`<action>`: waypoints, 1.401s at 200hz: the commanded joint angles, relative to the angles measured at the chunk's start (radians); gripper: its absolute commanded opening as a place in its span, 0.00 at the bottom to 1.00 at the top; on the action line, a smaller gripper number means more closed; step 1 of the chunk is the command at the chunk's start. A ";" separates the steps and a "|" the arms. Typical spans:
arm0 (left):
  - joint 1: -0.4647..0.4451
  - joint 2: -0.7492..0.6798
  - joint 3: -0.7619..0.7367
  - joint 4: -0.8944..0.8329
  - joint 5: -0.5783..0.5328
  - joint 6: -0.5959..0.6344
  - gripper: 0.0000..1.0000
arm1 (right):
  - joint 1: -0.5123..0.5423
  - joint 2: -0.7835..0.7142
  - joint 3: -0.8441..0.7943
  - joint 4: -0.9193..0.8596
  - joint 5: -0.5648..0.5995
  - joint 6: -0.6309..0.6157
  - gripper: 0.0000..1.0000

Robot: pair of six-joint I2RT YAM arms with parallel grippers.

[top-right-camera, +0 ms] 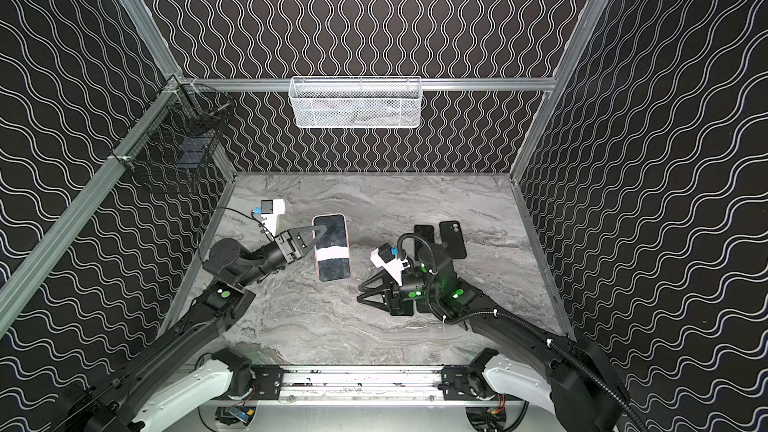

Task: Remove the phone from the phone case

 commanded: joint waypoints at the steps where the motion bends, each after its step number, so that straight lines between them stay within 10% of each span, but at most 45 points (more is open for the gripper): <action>1: 0.000 -0.011 -0.046 0.114 -0.089 -0.097 0.00 | 0.001 -0.013 -0.040 0.238 0.013 0.204 0.49; 60: -0.001 0.016 -0.175 0.293 -0.199 -0.283 0.00 | 0.104 -0.004 -0.105 0.520 0.222 0.428 0.95; 140: -0.018 0.057 -0.219 0.418 -0.224 -0.394 0.00 | 0.179 0.141 -0.147 0.690 0.461 0.516 0.91; 280: -0.036 -0.008 -0.224 0.361 -0.221 -0.396 0.00 | 0.165 0.267 -0.152 0.894 0.477 0.574 0.89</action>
